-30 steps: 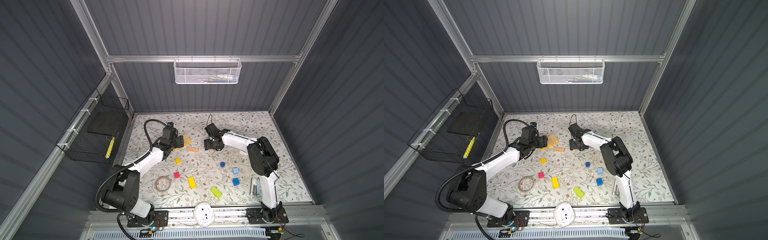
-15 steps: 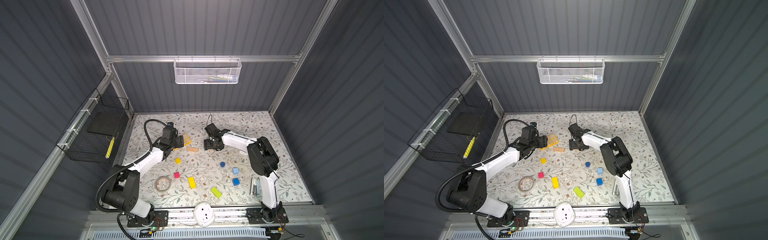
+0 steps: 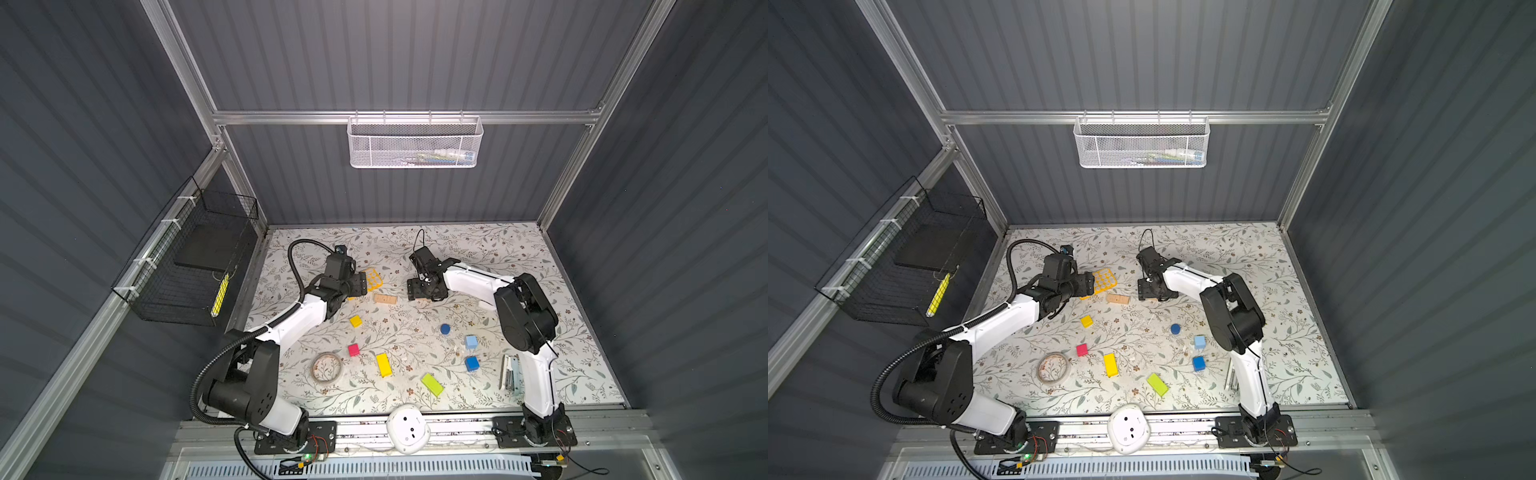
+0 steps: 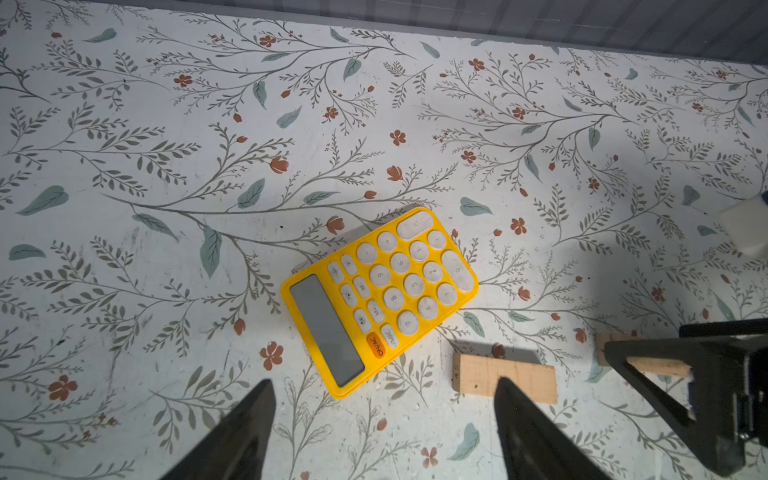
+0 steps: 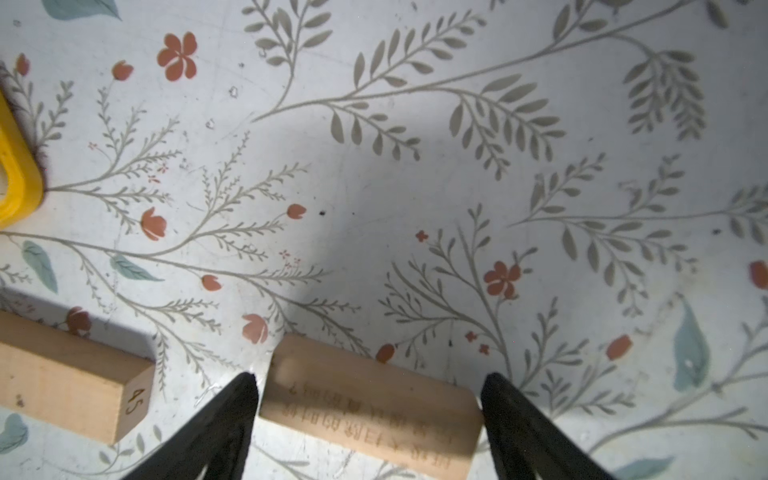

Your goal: Build the wood block tower

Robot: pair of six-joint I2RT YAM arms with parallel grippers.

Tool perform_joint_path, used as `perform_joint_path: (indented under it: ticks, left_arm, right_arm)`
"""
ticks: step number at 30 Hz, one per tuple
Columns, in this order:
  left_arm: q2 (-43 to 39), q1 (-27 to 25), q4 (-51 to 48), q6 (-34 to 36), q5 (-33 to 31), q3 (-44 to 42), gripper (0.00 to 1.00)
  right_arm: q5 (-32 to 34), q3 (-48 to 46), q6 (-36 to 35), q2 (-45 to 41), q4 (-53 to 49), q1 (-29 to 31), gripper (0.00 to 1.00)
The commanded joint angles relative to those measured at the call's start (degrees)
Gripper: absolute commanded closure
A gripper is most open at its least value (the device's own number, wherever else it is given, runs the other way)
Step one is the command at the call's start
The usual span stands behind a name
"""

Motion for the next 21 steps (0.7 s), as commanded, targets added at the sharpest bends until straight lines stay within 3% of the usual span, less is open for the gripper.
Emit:
perform_joint_path:
  ticks: [1,8,21]
  left_arm:
    - [-0.72,-0.07,-0.84,1.3,-0.64,1.18,0.17]
    - [-0.72,-0.11,-0.85,1.48,-0.55,1.23,0.17]
    - [-0.4,-0.11,-0.94,1.66,-0.64,1.31,0.17]
  right_arm:
    - [-0.6,0.61,-0.51,0.84,-0.85,0.13,0.16]
    - [-2.3,0.13,-0.96,0.65,-0.7,0.14,0.22]
    - [-3.01,-1.28,-5.54,0.21,-1.3,0.22,0.21]
